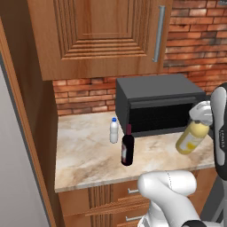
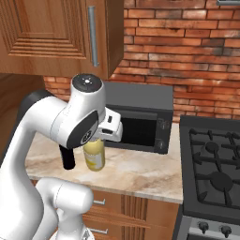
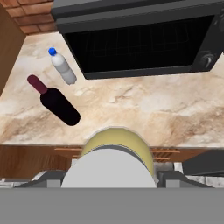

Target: Place the drinks on the dining counter in a tight cluster.

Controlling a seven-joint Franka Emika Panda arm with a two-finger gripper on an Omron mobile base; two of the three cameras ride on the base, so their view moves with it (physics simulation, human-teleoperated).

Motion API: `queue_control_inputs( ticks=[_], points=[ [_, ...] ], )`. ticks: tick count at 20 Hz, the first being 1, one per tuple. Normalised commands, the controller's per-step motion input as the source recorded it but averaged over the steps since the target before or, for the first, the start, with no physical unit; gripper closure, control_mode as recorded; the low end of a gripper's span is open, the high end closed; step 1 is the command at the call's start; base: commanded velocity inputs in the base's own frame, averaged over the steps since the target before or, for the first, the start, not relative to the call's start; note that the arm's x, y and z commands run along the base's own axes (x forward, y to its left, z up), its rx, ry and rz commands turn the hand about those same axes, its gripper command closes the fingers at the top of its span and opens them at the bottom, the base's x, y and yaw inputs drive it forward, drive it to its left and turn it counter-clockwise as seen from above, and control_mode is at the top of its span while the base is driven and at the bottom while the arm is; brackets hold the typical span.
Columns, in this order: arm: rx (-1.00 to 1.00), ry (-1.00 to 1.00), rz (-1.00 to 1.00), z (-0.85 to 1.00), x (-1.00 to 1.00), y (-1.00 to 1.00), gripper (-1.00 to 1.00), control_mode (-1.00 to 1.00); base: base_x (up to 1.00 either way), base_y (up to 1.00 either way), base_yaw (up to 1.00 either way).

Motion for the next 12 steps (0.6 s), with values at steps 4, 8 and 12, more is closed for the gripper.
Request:
queue_control_inputs(
  ticks=[4, 8, 12],
  points=[
    [0.0, 0.0, 0.0, 0.0, 0.0, 0.02, 1.0, -1.0, 0.0, 0.0, 0.0],
    [0.0, 0.0, 0.0, 0.0, 0.0, 0.0, 1.0, 1.0, -0.04, -0.03, 0.0],
    [0.0, 0.0, 0.0, 0.0, 0.0, 0.0, 1.0, 1.0, -0.38, -0.37, -0.12]
  ],
)
